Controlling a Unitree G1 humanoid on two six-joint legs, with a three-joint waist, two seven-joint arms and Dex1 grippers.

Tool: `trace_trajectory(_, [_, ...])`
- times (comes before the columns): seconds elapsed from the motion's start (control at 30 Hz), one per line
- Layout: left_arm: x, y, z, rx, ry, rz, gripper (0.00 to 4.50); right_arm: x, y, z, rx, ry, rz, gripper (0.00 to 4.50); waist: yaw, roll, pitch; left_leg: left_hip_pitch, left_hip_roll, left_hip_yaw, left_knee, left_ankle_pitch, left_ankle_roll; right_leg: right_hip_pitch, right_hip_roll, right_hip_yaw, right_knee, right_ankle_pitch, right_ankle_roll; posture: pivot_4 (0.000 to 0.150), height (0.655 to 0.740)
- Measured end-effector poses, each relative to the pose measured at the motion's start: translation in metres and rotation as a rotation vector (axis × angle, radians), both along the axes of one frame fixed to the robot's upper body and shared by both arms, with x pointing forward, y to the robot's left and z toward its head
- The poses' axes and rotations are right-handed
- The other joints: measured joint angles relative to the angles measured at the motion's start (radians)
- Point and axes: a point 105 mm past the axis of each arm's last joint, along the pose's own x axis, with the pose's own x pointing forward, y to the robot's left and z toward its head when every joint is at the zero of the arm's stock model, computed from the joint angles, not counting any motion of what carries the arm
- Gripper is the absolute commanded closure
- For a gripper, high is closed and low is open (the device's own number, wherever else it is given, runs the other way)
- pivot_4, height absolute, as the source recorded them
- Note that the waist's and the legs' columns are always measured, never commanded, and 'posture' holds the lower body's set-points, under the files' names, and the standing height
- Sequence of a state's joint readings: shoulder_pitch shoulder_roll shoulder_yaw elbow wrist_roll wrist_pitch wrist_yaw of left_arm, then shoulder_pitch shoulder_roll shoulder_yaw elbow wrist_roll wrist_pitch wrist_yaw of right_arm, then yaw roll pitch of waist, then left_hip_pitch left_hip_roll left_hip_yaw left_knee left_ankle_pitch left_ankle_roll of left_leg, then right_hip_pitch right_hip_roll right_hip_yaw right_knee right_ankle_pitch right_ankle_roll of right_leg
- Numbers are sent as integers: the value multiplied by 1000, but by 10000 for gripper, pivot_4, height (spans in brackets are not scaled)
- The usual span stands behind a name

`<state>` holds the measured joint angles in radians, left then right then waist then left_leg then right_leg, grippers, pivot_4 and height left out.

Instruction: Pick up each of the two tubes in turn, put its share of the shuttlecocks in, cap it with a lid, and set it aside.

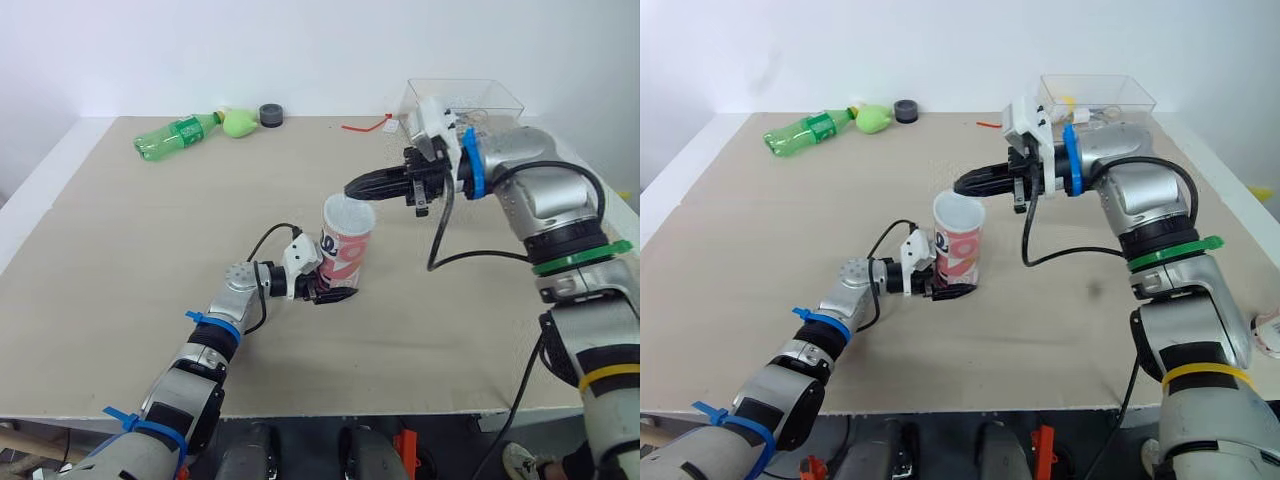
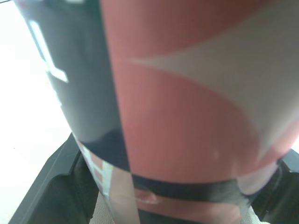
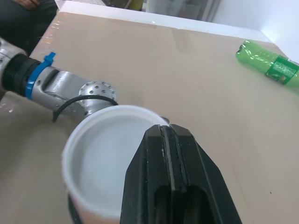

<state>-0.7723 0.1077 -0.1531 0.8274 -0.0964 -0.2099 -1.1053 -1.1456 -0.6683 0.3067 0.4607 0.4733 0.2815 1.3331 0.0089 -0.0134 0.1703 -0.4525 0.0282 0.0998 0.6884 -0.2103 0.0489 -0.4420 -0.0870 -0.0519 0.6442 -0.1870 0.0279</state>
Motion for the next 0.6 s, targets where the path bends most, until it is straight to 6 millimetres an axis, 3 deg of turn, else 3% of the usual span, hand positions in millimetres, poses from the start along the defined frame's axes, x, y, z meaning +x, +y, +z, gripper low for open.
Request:
trace_trajectory(0.03, [-1, 1, -4, 1, 13, 3, 8465, 1, 0, -6, -1, 20, -6, 44389, 0, 2, -29, -8, -1, 0, 0, 0, -1, -9, 0, 0, 2, 2, 2, 0, 7400])
trace_trajectory(0.1, [-3, 1, -10, 15, 39, 1, 8465, -1, 0, -11, -5, 48, -13, 44389, 1, 8, -47, -8, -3, 2, 2, 1, -7, -8, 0, 1, 2, 2, 3, 0, 7400])
trace_trajectory(0.3, [-4, 2, -14, 19, 51, 5, 8465, -12, 3, -15, -21, 57, 28, 44389, -3, 7, -48, -8, -2, 2, 4, 4, -2, -8, 3, 0, 1, 5, 4, 0, 7400])
trace_trajectory(0.6, [-5, 1, -17, 6, 62, 17, 8465, -11, 3, -43, -54, 138, -18, 44389, -3, 8, -51, -8, 2, 1, 4, 13, -4, -9, 7, 1, 1, 15, 0, 0, 7400])
